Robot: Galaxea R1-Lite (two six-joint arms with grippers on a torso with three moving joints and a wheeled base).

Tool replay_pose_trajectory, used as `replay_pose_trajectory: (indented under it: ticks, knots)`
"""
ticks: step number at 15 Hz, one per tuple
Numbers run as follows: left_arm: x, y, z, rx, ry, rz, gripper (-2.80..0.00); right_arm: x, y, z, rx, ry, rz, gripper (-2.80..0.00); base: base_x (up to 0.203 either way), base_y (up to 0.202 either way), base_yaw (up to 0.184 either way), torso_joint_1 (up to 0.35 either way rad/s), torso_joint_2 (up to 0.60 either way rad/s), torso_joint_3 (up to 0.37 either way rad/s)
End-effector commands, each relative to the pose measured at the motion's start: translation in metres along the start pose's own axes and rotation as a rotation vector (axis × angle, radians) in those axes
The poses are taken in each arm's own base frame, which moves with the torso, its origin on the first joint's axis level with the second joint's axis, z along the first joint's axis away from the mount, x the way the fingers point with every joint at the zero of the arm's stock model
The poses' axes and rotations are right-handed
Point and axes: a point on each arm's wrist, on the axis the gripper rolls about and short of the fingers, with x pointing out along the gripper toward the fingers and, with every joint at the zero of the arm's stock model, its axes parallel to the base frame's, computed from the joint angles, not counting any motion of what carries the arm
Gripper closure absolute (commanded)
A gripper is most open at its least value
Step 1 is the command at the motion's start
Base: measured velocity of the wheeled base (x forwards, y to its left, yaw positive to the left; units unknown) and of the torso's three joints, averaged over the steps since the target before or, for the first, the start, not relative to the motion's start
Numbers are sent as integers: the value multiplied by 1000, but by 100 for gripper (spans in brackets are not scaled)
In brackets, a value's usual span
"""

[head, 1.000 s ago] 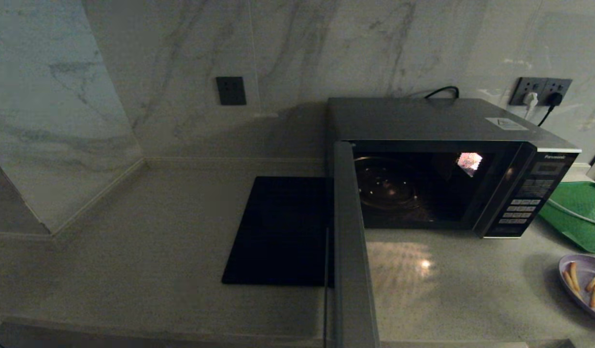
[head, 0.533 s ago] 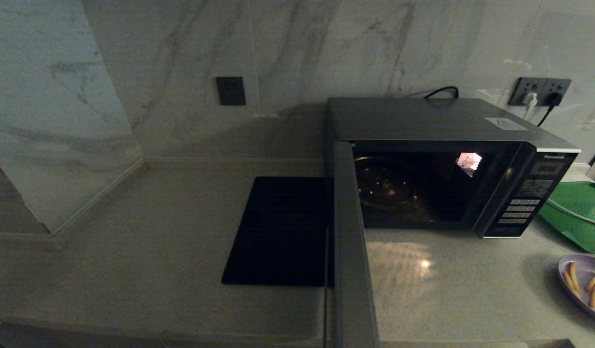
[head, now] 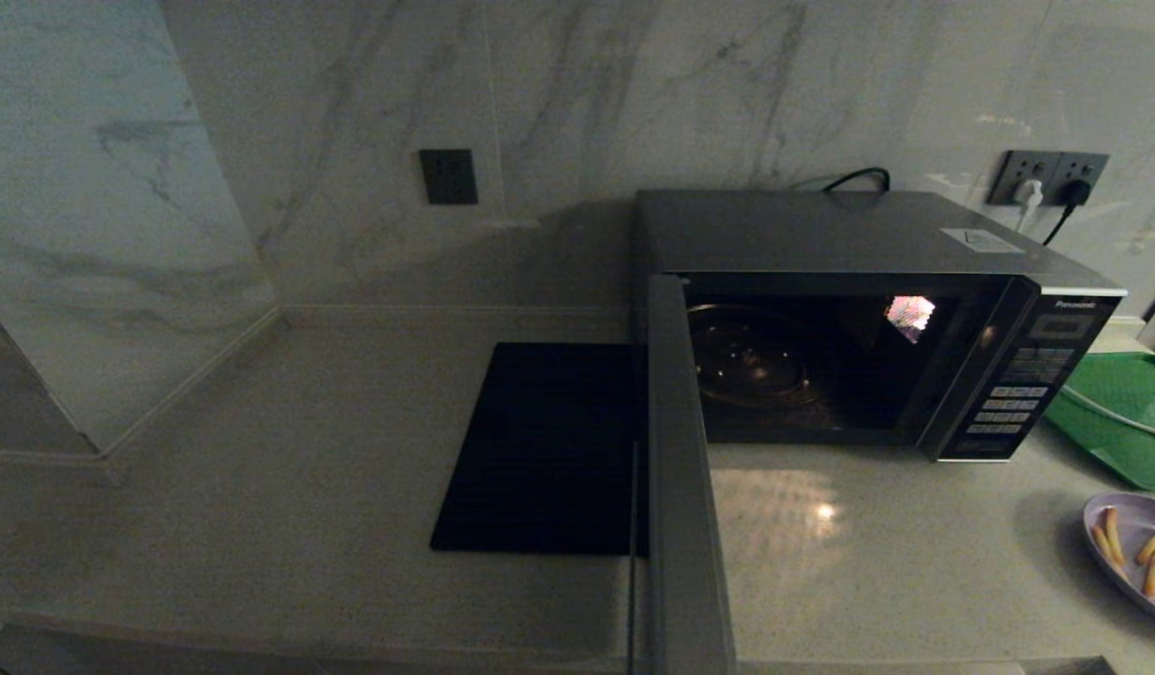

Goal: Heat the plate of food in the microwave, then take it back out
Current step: Close the microwave oven

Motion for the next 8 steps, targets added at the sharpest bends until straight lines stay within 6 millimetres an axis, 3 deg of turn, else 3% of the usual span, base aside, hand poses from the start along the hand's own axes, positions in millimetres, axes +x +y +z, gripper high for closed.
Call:
replay_pose_trajectory:
  ticks: [1, 4, 6, 8]
  knots:
    - [0, 0, 0, -1, 0, 0, 0, -52, 38, 3, -70, 72, 169, 0, 0, 0, 0, 0, 0, 0]
    - [0, 0, 0, -1, 0, 0, 0, -127, 73, 19, -123, 221, 362, 0, 0, 0, 0, 0, 0, 0]
    - [0, 0, 0, -1, 0, 0, 0, -166, 75, 25, -188, 346, 445, 0, 0, 0, 0, 0, 0, 0]
    - [0, 0, 0, -1, 0, 0, 0, -192, 69, 24, -296, 467, 501, 0, 0, 0, 0, 0, 0, 0]
